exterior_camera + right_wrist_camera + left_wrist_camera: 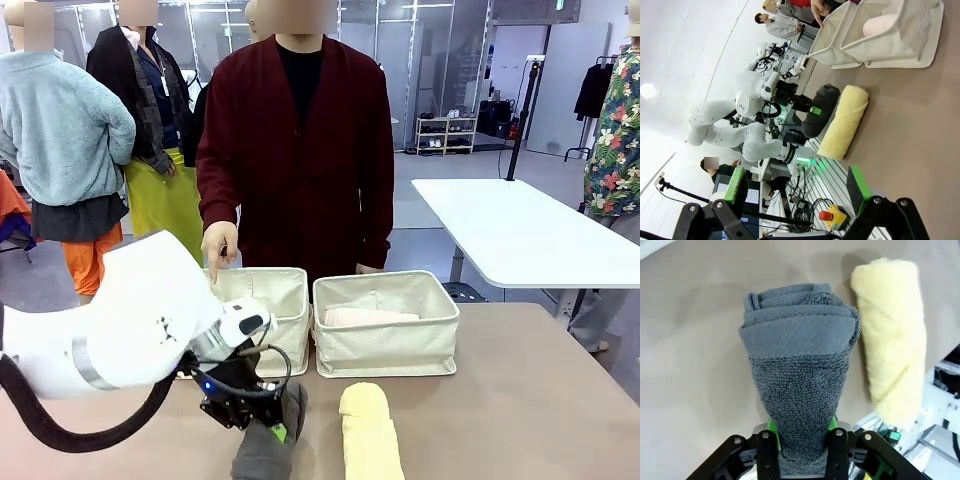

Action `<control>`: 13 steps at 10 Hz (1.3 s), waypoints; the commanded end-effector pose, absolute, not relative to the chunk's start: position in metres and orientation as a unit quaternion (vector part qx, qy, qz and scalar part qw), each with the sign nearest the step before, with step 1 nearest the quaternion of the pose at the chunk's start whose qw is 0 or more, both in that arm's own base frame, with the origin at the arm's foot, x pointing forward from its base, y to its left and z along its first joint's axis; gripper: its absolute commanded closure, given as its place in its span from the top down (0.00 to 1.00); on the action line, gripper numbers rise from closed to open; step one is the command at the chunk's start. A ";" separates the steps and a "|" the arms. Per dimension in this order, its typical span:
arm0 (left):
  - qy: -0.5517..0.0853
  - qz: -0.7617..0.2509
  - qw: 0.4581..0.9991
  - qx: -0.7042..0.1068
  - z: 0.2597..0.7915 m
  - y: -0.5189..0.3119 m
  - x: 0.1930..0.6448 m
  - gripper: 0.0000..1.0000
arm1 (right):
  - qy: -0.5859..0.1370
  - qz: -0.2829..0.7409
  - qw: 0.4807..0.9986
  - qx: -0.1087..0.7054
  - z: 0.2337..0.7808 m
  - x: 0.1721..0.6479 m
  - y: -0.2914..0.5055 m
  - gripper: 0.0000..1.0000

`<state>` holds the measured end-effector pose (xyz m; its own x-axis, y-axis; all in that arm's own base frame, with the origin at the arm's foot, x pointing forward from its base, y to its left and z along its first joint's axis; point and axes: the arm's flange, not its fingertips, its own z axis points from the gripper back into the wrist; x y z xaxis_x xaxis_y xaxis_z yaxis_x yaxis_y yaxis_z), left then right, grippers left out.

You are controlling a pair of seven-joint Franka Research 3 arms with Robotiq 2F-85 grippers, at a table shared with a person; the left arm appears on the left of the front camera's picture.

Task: Divide the towels into two baskets.
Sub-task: Pick up one hotel-folded towel from the bottom of the table and place it in the Fabric basket indicated by the person.

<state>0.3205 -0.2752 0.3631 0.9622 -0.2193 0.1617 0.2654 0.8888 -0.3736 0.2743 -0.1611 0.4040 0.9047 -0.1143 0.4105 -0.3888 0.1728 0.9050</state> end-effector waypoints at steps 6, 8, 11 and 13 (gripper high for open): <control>-0.085 -0.208 0.964 -0.143 0.440 -0.229 0.300 0.00 | -0.200 0.099 0.739 0.636 0.403 0.268 -0.160 1.00; -0.083 -0.426 0.901 -0.003 0.477 -0.221 0.294 0.00 | -0.200 0.099 0.739 0.636 0.403 0.268 -0.160 1.00; -0.045 -0.524 0.850 0.034 0.500 -0.222 0.289 0.00 | -0.200 0.099 0.739 0.636 0.403 0.268 -0.160 1.00; -0.037 -0.482 0.875 0.035 0.495 -0.222 0.288 0.00 | -0.200 0.099 0.739 0.636 0.403 0.268 -0.160 1.00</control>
<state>0.2860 -0.2246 0.4992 0.4572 -0.8888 0.0330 0.8842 0.4582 0.0909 0.2742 -0.1611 0.4040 0.9046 -0.1142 0.4106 -0.3889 0.1729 0.9049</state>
